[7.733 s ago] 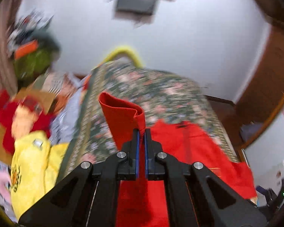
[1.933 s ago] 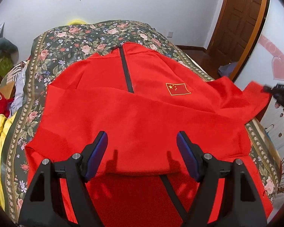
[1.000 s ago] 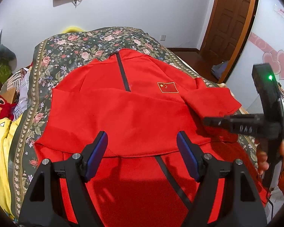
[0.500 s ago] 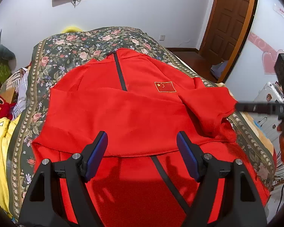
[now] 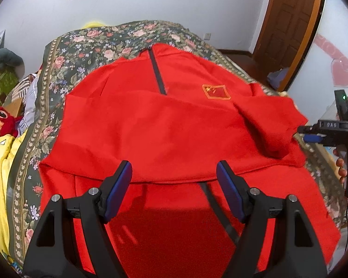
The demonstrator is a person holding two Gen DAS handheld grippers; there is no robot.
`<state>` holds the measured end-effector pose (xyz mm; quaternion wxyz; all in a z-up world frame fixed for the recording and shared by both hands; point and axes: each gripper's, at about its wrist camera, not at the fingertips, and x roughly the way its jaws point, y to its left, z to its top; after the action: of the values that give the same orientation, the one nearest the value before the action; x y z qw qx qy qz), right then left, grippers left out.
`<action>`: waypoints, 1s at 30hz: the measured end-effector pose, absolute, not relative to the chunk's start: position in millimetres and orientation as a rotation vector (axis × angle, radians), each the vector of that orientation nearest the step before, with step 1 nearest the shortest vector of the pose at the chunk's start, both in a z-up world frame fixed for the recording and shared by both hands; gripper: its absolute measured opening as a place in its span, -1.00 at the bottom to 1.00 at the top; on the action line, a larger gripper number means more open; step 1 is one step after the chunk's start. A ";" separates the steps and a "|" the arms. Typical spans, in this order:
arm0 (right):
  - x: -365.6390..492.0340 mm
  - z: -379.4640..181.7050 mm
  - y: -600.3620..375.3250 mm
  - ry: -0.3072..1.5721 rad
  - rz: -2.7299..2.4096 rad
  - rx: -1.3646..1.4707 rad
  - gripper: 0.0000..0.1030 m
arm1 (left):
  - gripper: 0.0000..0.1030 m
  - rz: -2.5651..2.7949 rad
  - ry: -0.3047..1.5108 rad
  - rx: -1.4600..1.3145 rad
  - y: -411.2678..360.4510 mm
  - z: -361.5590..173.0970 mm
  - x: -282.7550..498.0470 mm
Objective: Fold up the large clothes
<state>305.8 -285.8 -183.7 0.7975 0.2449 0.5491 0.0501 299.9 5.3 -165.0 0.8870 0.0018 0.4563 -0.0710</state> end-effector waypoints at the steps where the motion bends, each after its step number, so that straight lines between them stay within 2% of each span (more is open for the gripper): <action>1: 307.5 -182.6 -285.9 1.163 0.107 0.527 0.12 | 0.44 -0.144 0.958 0.007 6.2 -168.4 300.6; 8: 323.4 -192.5 -297.8 1.098 0.100 0.671 0.10 | 0.44 -0.134 1.001 -0.018 16.1 -183.1 305.8; 10: 326.7 -193.4 -297.8 1.089 0.070 0.656 -0.14 | 0.44 -0.133 1.013 -0.026 17.7 -186.0 307.8; 11: 328.5 -193.3 -297.1 1.092 0.047 0.633 -0.36 | 0.44 -0.132 1.017 -0.027 18.3 -187.2 308.5; 12: 330.2 -194.0 -296.0 1.095 0.035 0.610 -0.49 | 0.44 -0.132 1.019 -0.028 18.3 -187.7 308.7; 13: 332.0 -194.4 -295.0 1.098 0.029 0.585 -0.55 | 0.44 -0.133 1.020 -0.027 18.2 -188.1 308.8; 15: 333.7 -191.7 -291.4 1.094 0.012 0.508 -0.83 | 0.44 -0.135 1.020 -0.023 17.5 -187.9 308.3; 17: 334.5 -186.2 -289.4 1.085 0.036 0.473 -0.91 | 0.44 -0.137 1.017 -0.017 16.3 -186.4 306.6; 23: 326.4 -131.2 -285.0 0.944 0.087 0.442 -0.93 | 0.44 -0.137 0.990 -0.015 18.9 -175.6 298.6; 30: 330.5 -32.1 -230.0 0.790 0.219 0.330 -0.93 | 0.44 -0.125 0.975 -0.056 29.4 -163.6 286.1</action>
<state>330.5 -230.0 -32.1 0.9040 0.1597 0.3822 0.1059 286.1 29.4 -163.6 0.8812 -0.0270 0.4682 -0.0601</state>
